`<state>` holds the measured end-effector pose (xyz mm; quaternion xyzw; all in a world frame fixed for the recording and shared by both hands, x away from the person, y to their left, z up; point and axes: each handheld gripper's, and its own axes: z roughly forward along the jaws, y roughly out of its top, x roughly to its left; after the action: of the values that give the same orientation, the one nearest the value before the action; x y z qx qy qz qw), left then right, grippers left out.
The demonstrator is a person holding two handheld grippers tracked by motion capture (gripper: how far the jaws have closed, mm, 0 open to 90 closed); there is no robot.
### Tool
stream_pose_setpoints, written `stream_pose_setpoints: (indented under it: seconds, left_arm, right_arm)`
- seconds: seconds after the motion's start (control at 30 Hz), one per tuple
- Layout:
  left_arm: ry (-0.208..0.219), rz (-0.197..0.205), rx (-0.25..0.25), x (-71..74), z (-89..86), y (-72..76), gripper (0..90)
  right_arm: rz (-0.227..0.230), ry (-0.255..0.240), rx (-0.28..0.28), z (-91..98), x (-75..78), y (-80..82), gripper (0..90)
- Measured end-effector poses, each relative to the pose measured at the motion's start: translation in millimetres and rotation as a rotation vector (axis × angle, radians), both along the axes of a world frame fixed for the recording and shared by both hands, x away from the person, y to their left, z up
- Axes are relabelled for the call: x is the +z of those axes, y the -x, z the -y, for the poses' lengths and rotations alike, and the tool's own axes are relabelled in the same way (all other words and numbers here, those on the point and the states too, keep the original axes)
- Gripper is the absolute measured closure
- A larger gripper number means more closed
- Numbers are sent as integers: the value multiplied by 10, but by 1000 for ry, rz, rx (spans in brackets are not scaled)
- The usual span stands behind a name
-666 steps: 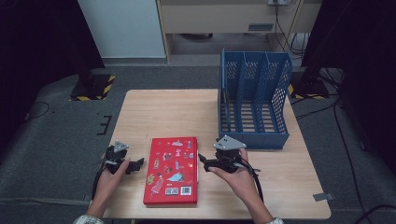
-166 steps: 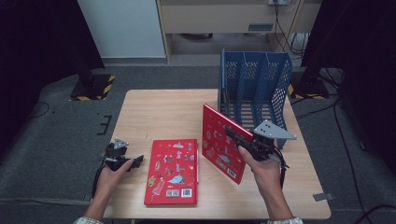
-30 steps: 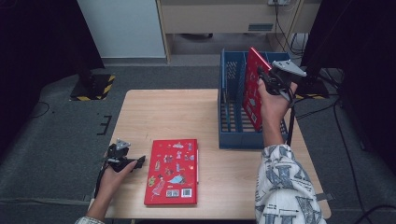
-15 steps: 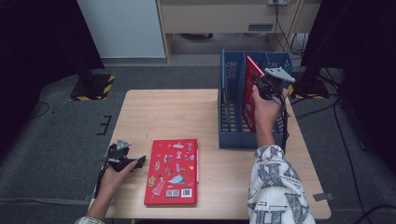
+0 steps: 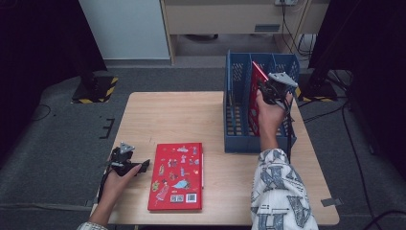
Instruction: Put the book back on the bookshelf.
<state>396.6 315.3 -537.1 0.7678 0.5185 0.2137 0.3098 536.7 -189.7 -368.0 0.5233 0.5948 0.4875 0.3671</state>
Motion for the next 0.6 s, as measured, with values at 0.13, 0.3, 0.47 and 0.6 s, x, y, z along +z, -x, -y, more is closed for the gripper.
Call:
stream_pose_setpoints:
  seconds: [0.13, 0.3, 0.47, 0.6]
  left_arm:
    - [0, 0, -1, 0, 2, -2, 0]
    - [0, 0, 0, 0, 3, -2, 0]
    - [0, 0, 0, 0, 3, -2, 0]
    - [0, 0, 0, 0, 4, -3, 0]
  right_arm:
    - [3, 9, 5, -17, -23, 8, 796]
    - [3, 23, 11, -36, -33, 40, 794]
    - [0, 29, 16, -32, -59, 108, 791]
    - [-4, 31, 13, -39, -74, 167, 788]
